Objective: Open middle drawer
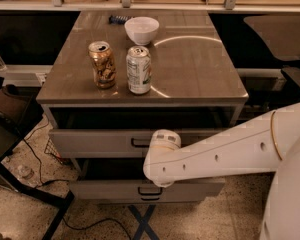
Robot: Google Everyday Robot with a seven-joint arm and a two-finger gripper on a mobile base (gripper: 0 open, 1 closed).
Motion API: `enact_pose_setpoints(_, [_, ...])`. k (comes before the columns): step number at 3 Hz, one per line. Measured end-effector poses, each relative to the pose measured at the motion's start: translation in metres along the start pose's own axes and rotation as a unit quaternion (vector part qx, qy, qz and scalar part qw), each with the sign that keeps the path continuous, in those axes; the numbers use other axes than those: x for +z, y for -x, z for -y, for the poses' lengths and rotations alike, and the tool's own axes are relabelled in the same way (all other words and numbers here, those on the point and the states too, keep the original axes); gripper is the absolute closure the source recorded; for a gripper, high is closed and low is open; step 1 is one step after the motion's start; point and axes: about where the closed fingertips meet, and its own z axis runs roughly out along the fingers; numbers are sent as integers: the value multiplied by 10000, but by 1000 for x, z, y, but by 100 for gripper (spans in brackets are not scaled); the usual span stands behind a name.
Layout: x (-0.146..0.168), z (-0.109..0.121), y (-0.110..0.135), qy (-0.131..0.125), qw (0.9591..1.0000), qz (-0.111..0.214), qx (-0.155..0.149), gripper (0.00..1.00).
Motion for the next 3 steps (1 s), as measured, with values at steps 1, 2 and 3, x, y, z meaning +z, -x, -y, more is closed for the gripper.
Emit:
enact_pose_setpoints(1, [-15, -2, -8, 307, 9995, -52, 91, 100])
enact_pose_setpoints(2, [-21, -18, -5, 758, 9970, 46, 134, 100])
enact_pose_setpoints(3, [-12, -43, 0, 1167, 9920, 399, 261, 100])
